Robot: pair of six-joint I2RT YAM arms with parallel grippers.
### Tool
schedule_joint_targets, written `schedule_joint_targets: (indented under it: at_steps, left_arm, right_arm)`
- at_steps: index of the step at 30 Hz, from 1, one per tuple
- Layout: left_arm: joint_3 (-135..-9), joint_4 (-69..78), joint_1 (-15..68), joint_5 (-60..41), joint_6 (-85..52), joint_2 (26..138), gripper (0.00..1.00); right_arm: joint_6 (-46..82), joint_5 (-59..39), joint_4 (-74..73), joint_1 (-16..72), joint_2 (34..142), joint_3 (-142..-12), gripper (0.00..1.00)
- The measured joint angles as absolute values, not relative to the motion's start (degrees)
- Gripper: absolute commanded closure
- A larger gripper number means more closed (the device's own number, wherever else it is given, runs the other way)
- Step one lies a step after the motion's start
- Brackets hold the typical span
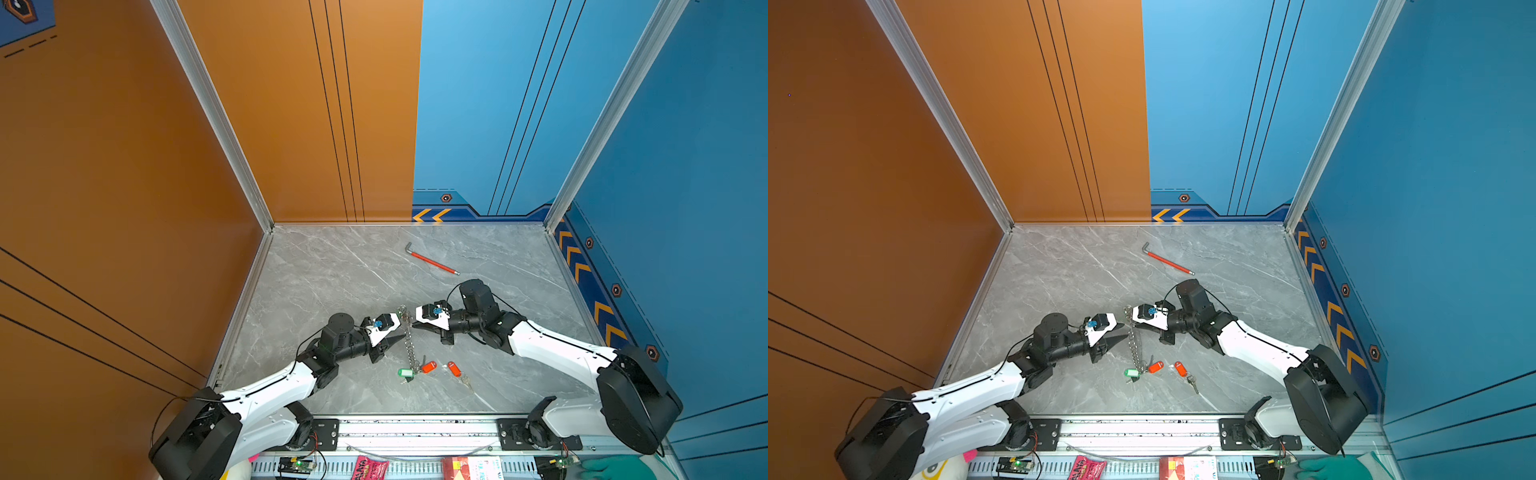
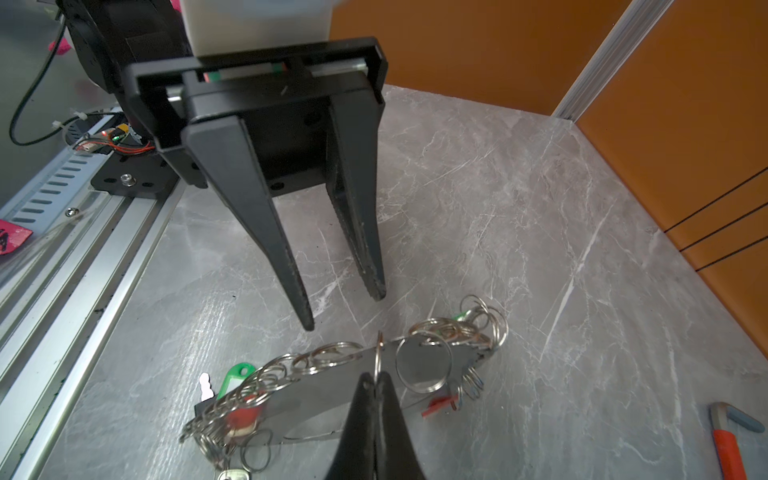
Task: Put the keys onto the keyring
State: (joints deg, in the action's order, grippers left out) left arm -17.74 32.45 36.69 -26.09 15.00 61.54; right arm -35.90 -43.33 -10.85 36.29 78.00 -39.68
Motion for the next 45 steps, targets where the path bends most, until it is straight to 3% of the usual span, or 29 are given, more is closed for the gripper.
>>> schedule_joint_targets:
  at_steps: [14,29,45]
  left_arm:
    - [-17.7,35.4,35.2,-28.9,12.6,63.0,0.84]
    - [-17.7,35.8,35.2,-31.2,12.4,64.3,0.87]
    - [-17.7,35.7,35.2,-32.0,12.2,64.3,1.0]
  right_arm:
    - [-34.0,-48.1,-22.4,35.9,79.7,-35.3,1.0]
    - [-32.9,-51.2,-26.2,35.9,81.3,-35.0,1.0]
    - [-32.7,-51.6,-26.9,36.0,81.9,-35.0,1.0]
